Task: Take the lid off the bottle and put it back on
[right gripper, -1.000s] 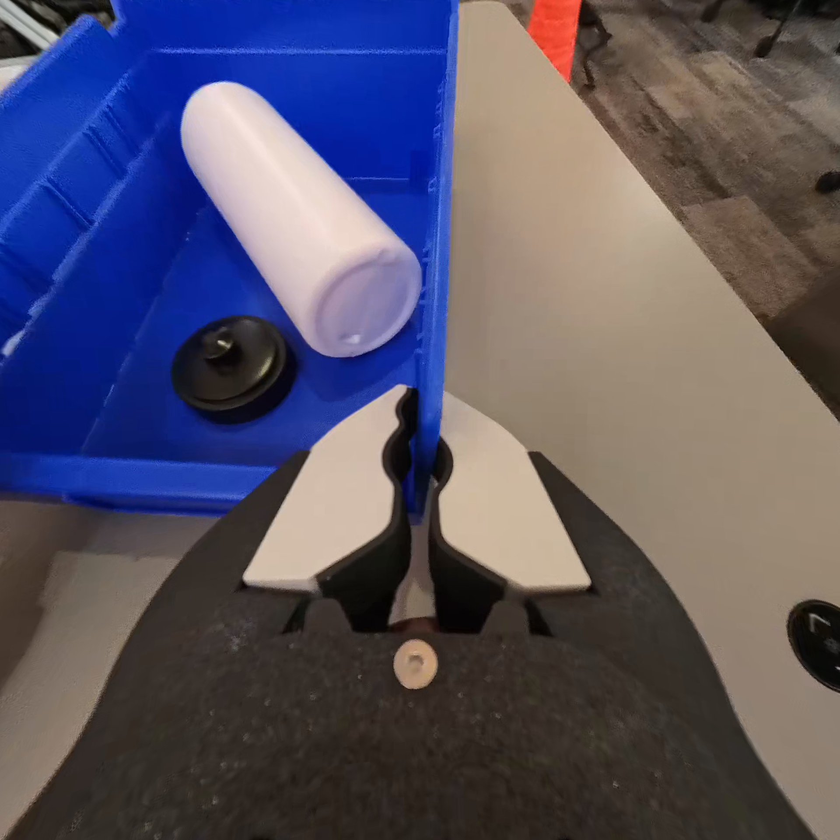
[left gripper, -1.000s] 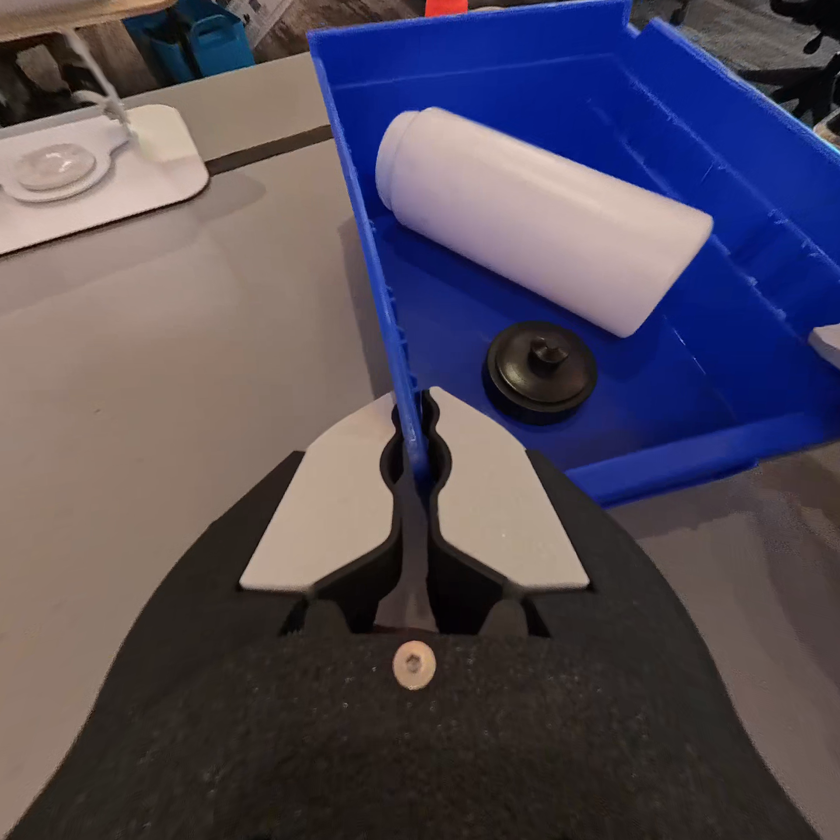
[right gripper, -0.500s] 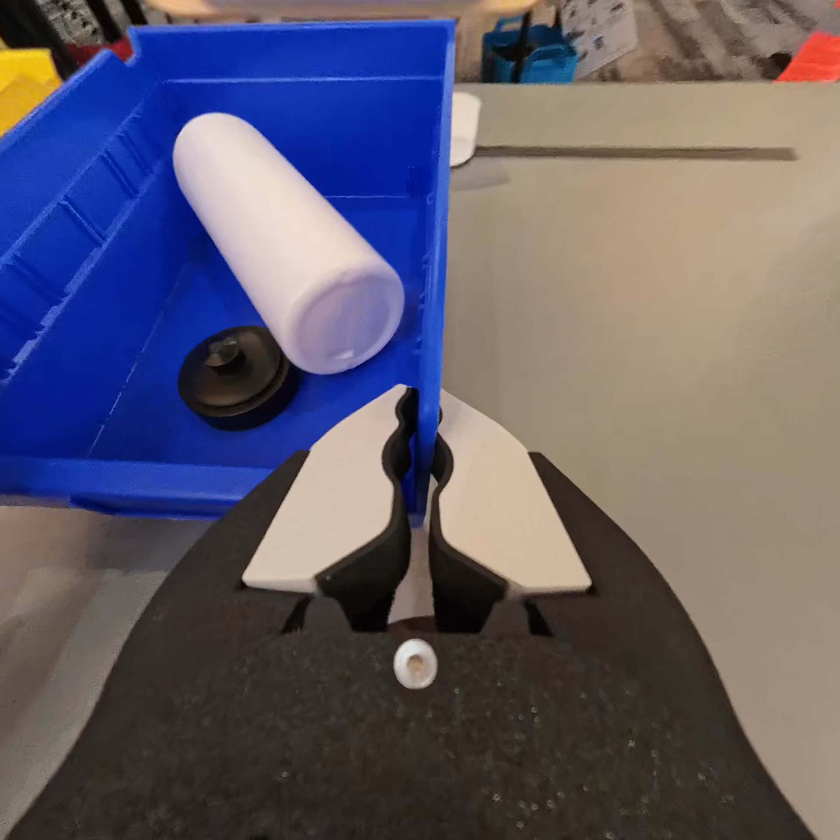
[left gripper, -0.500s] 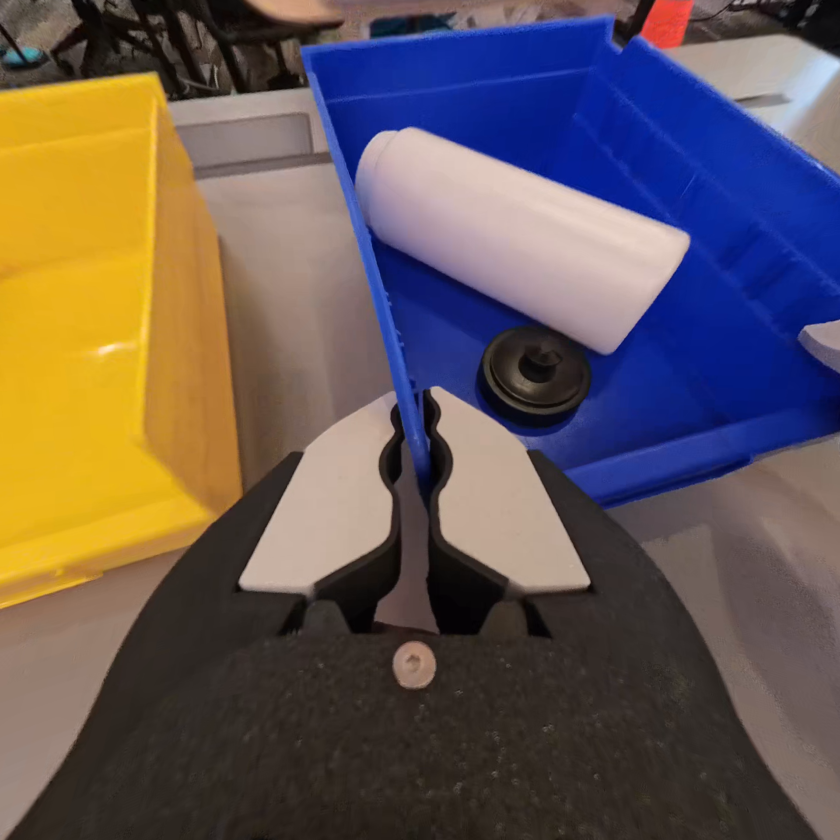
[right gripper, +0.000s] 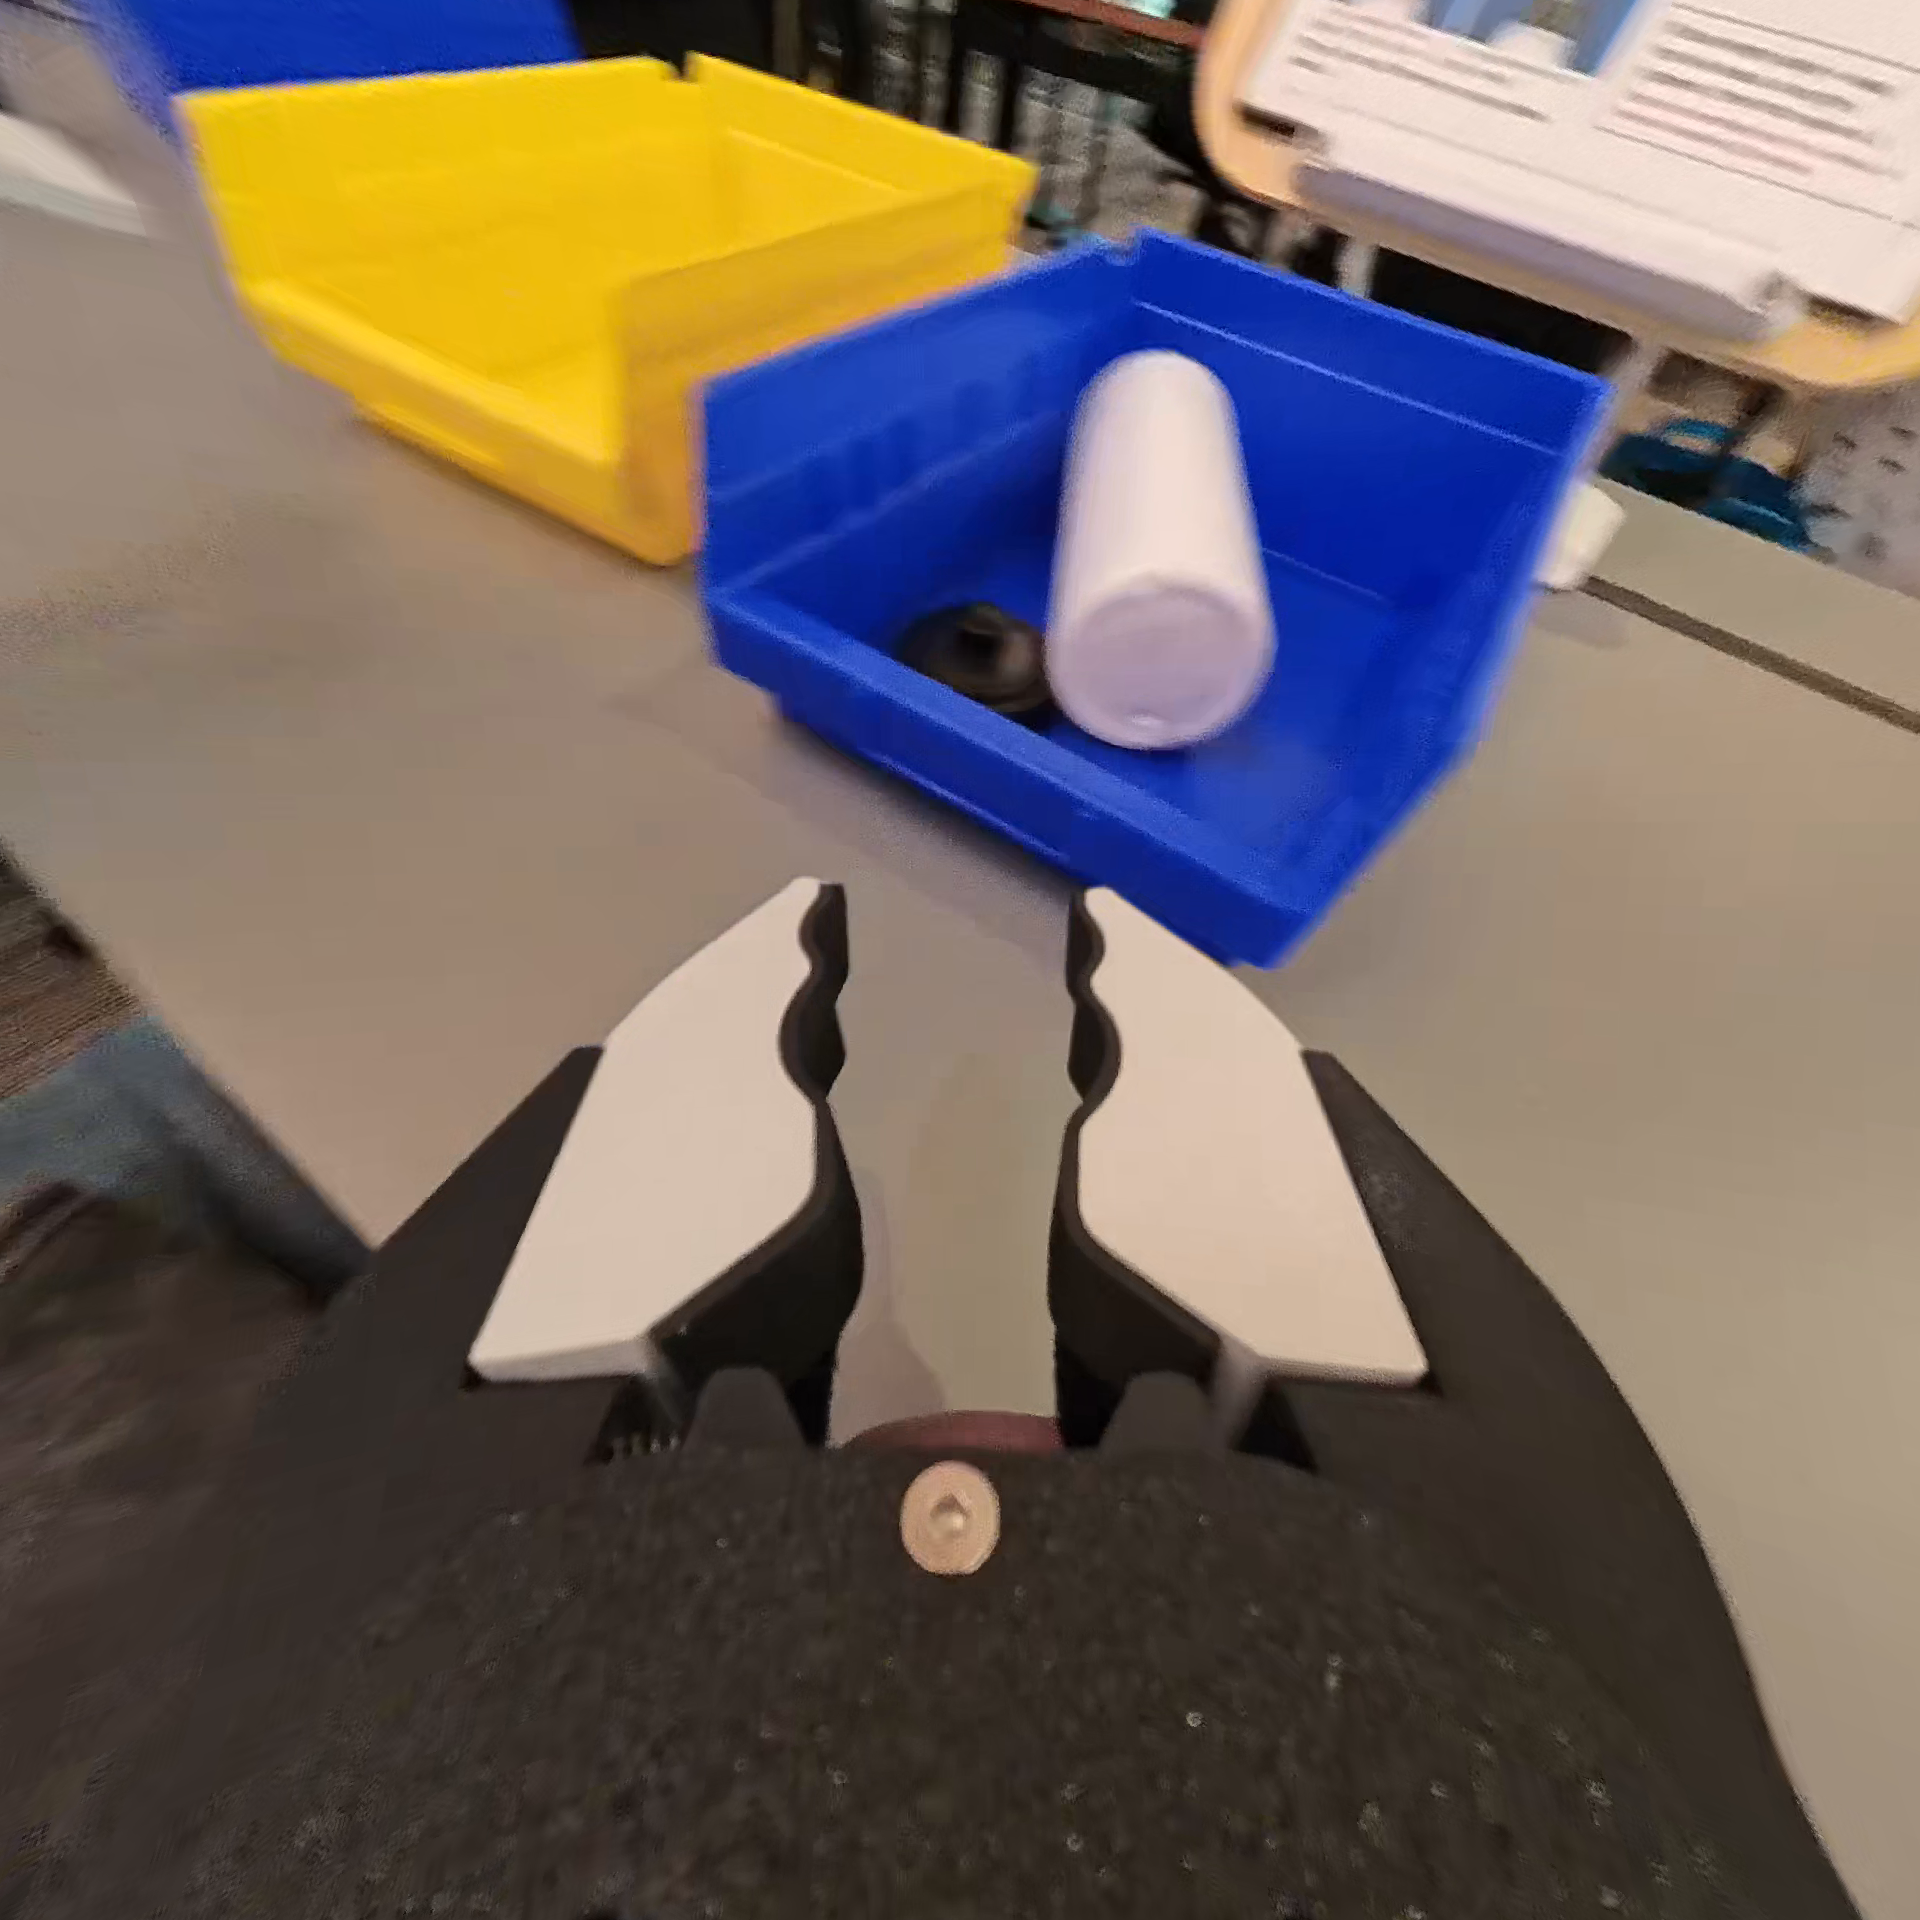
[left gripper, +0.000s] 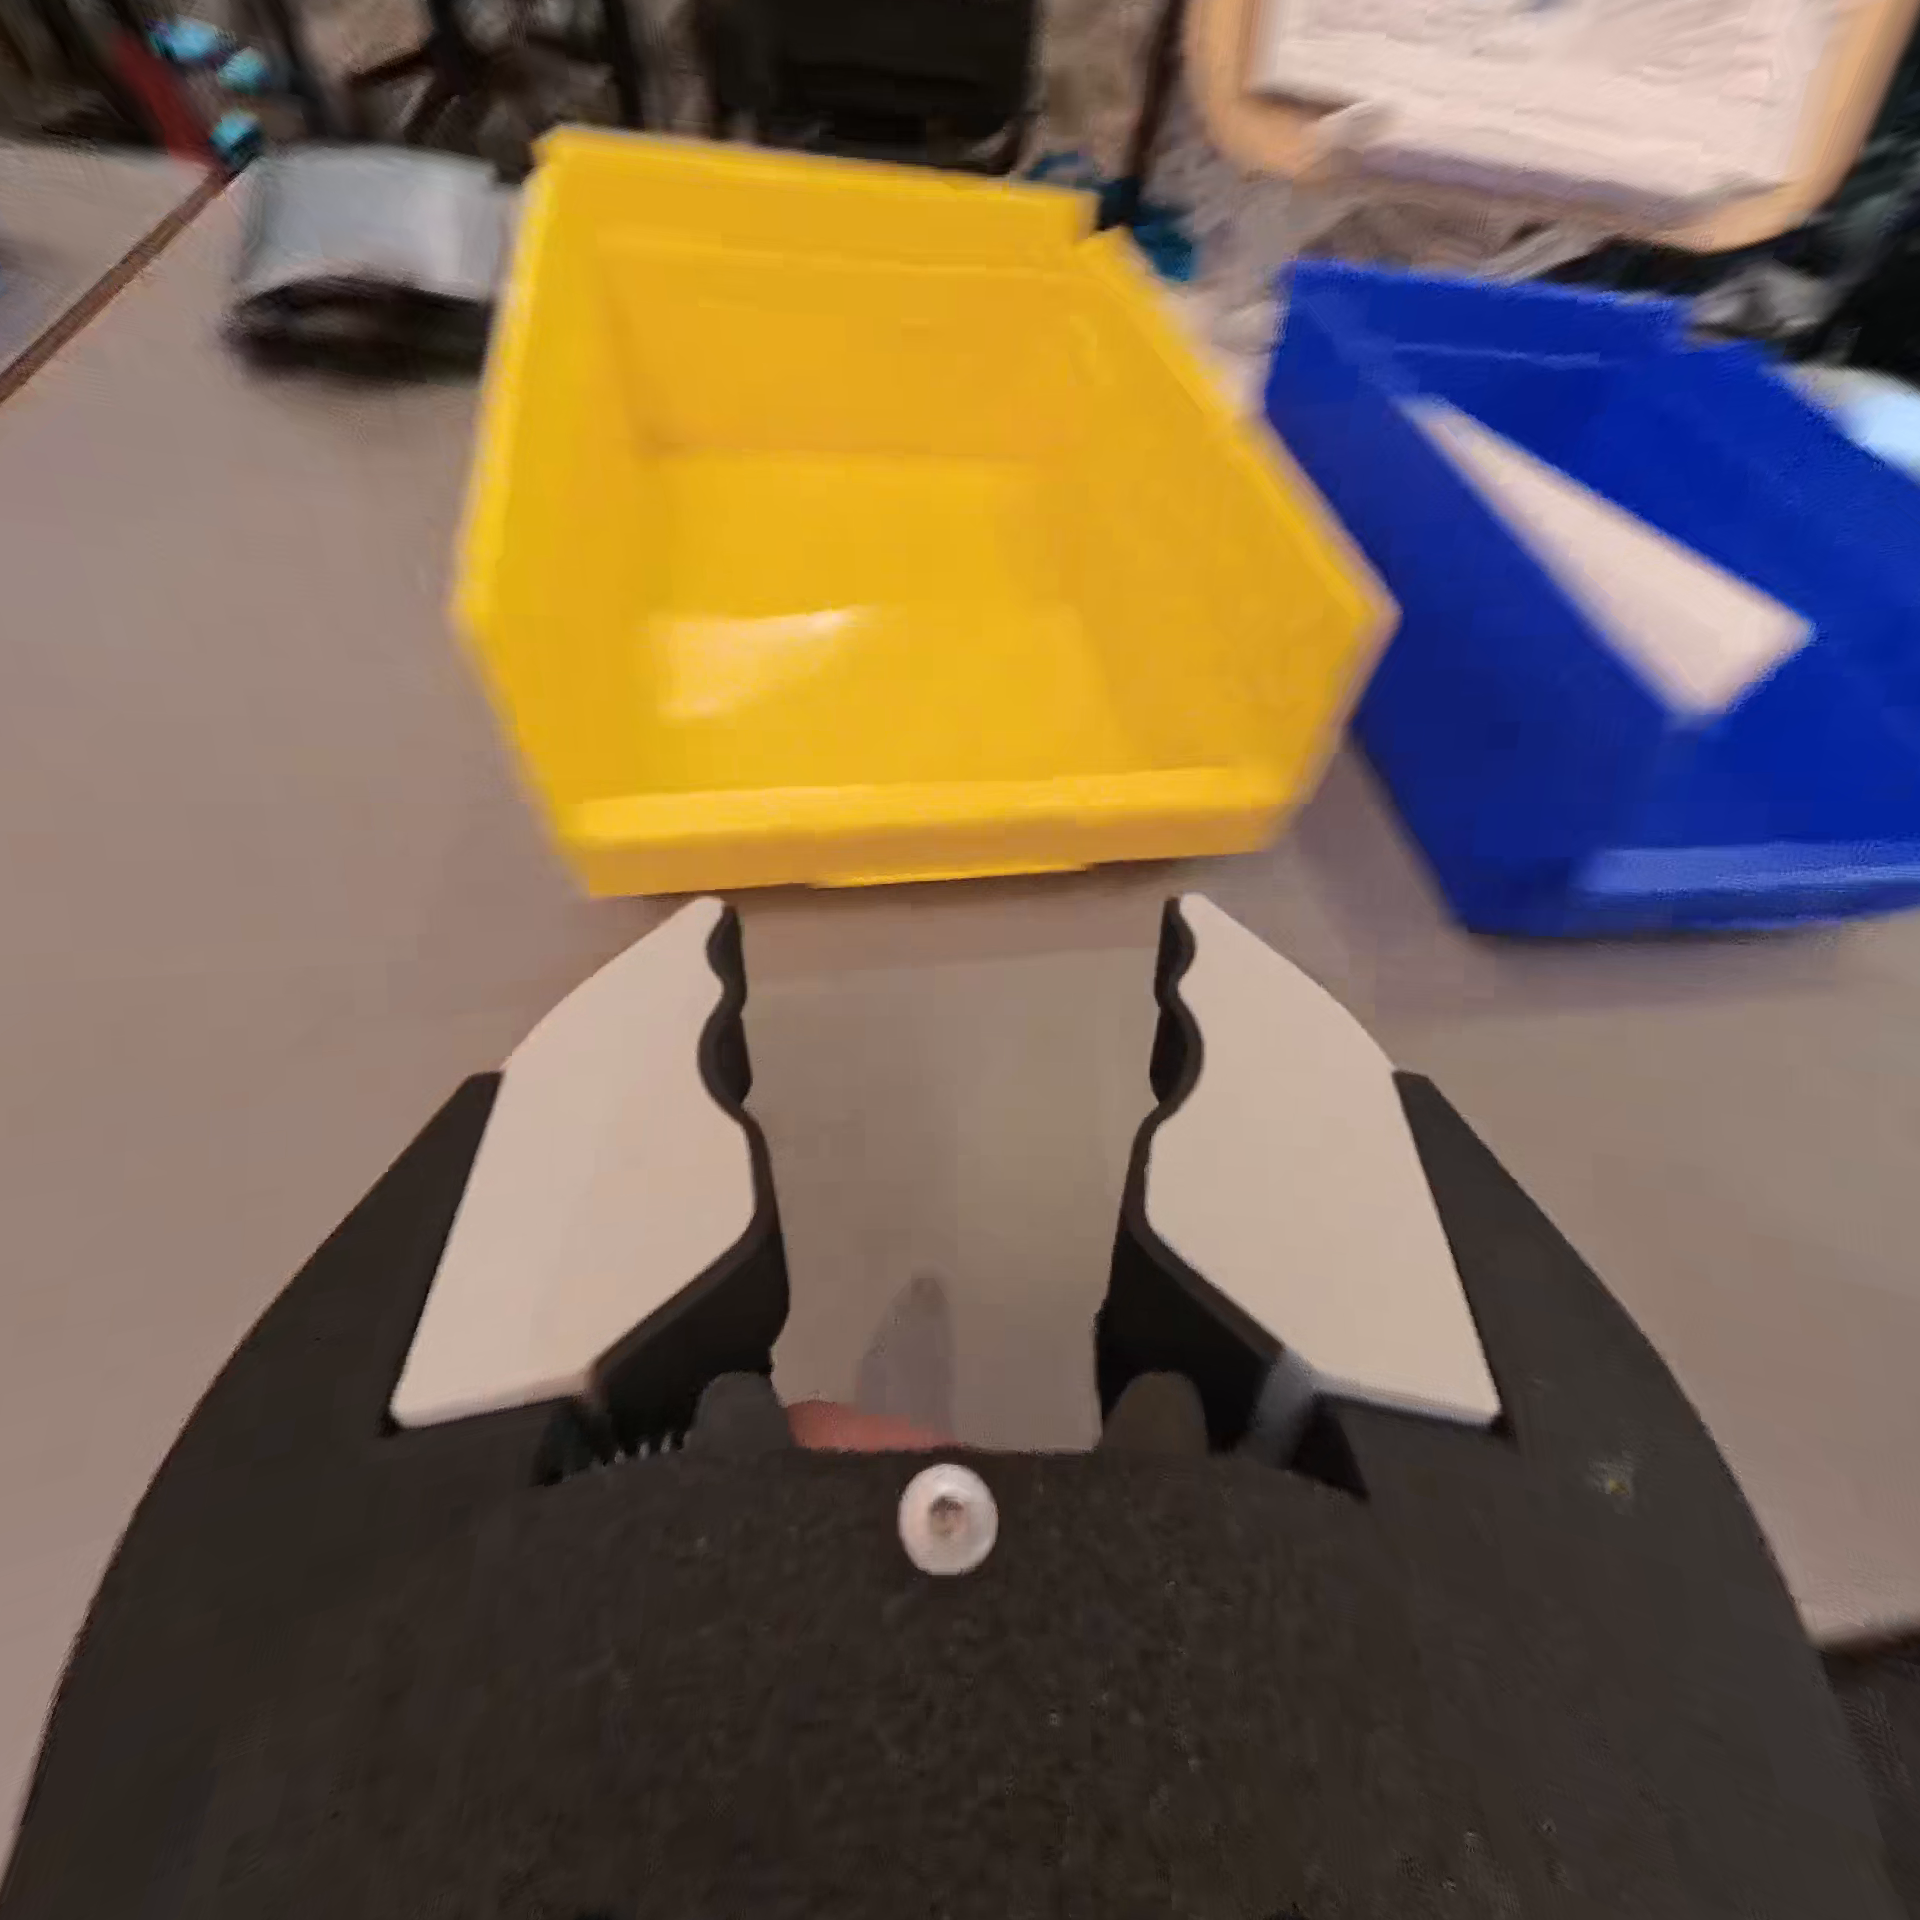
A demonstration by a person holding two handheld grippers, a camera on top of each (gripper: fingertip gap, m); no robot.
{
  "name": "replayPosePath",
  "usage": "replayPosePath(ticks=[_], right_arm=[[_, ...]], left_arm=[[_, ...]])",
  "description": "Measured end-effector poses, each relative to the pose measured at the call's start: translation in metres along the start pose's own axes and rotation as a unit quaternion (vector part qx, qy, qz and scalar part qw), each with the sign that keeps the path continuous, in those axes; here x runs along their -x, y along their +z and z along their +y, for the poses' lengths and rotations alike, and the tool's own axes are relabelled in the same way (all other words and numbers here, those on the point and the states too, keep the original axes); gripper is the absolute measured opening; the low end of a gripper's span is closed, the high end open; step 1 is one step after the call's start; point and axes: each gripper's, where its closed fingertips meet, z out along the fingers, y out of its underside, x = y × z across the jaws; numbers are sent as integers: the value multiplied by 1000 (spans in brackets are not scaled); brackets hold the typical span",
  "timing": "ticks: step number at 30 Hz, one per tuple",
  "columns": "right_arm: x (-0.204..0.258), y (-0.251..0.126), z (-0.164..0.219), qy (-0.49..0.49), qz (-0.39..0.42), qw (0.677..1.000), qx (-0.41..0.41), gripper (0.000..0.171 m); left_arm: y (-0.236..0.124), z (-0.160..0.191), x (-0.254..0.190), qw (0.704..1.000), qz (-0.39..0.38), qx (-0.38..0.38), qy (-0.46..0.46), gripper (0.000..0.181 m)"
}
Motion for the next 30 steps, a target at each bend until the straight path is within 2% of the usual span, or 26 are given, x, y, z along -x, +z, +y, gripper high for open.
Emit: replayPosePath(ticks=[2, 5, 6, 7, 8, 9, 12, 17, 19, 20, 21, 22, 23, 26, 30], right_arm=[[36, 6, -11, -27, -49, 998, -7, 43], [88, 23, -23, -57, -113, 992, -3, 45], [103, 29, -25, -47, -134, 990, 7, 45], [118, 35, -28, -31, -155, 987, 15, 45], [130, 42, -32, -12, -166, 986, 19, 47], [138, 52, -36, 4, -165, 986, 23, 48], [138, 91, -46, 40, -93, 994, 49, 62], [137, 143, -58, 96, 1, 993, 68, 59], [146, 160, -48, 116, -6, 988, 98, 44], [170, 161, -47, 138, -84, 980, 117, 40], [172, 158, -44, 166, -83, 972, 142, 26], [174, 155, -45, 163, -80, 972, 147, 19], [172, 151, -46, 145, -65, 976, 152, 10], [169, 136, -64, 93, -35, 989, 106, 4], [141, 94, -118, 64, -4, 998, 8, 5]], left_arm=[[27, 2, 44, 999, -31, 33, -21, 81], [69, -14, 80, 997, -51, 45, -31, 71], [80, -20, 92, 996, -67, 45, -28, 63], [89, -25, 99, 996, -72, 45, -26, 46], [93, -27, 98, 997, -59, 53, -27, 12], [93, -26, 95, 996, -53, 61, -32, 4], [65, -10, 82, 995, -78, 69, 1, 3], [-17, 31, 64, 991, -114, 61, -20, 3], [-44, 45, 59, 992, -111, 56, -35, 3], [-56, 51, 59, 991, -118, 56, -39, 4], [-67, 54, 59, 989, -129, 55, -36, 5], [-76, 54, 56, 990, -131, 47, -29, 6], [-85, 53, 53, 990, -136, 39, -21, 7], [-110, 32, 40, 986, -168, -2, 17, 7], [-137, -33, 2, 979, -176, -72, 69, 6]])
